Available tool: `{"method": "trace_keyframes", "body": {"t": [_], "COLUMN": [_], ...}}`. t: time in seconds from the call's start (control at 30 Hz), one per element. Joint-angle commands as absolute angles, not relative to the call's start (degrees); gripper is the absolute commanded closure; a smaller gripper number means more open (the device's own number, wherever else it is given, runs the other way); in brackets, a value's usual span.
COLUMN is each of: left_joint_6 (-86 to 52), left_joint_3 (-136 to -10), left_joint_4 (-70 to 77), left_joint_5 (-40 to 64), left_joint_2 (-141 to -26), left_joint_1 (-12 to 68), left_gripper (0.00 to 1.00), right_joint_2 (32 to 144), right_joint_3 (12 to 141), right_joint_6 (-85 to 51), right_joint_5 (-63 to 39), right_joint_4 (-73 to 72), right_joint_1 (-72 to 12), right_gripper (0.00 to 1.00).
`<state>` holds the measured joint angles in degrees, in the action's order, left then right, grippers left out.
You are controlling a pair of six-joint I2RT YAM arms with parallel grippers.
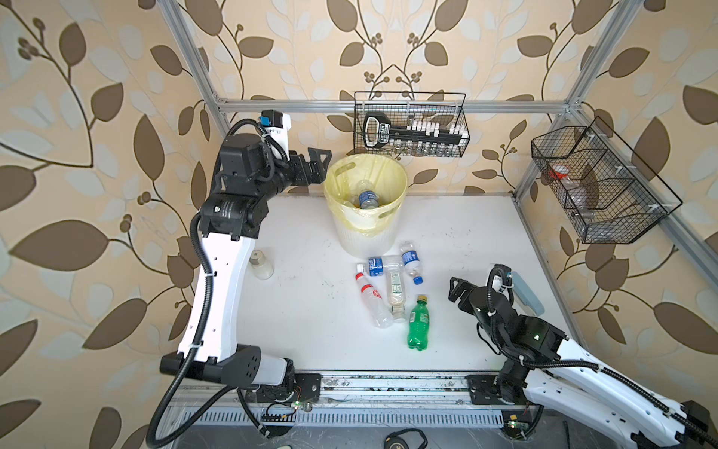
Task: Throw the plastic bottles in the bin
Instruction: Throw the plastic bottle into the trash bin, then pick up the plastic bottle from the bottom-center of the table.
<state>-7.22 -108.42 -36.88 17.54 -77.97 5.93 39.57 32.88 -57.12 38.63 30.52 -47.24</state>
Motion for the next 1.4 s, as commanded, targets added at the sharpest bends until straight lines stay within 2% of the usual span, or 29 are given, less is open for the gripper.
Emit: {"method": "trace_keyframes", "body": {"t": [0.0, 0.13, 0.37, 0.6, 1.03, 1.37], "left_joint_6": [-2.2, -0.4, -1.4, 0.5, 7.5, 9.0], "left_joint_3": [-100.5, -94.9, -81.9, -75.9, -65.3, -57.8], "left_joint_4": [-35.7, -37.8, -34.7, -38.0, -41.4, -36.1], "left_joint_5": [16.2, 21.7, 23.5, 24.4, 21.7, 16.5], "left_joint_2": [-77.0, -74.6, -68.4, -65.7, -62.6, -64.2], "left_joint_1": [5.6, 5.5, 5.4, 5.4, 5.5, 5.4], "left_gripper": [0.01, 0.01, 0.01, 0.01, 0.01, 0.01], "right_joint_2": [41.0, 41.3, 42.8, 44.7, 49.4, 55.1], "right_joint_3": [34.4, 33.8, 34.4, 34.4, 33.1, 31.7], "right_joint_6": [-58.8, -54.3, -59.6, -60.5, -61.6, -62.1], "right_joint_5": [42.5, 36.1, 36.9, 36.4, 31.6, 26.7], "right_joint_4": [29.1, 23.6, 29.6, 30.8, 30.0, 25.6], "right_joint_1": [-49.8, -50.3, -51.1, -53.9, -54.6, -54.7], "right_gripper": [0.00, 0.00, 0.00, 0.00, 0.00, 0.00]}}
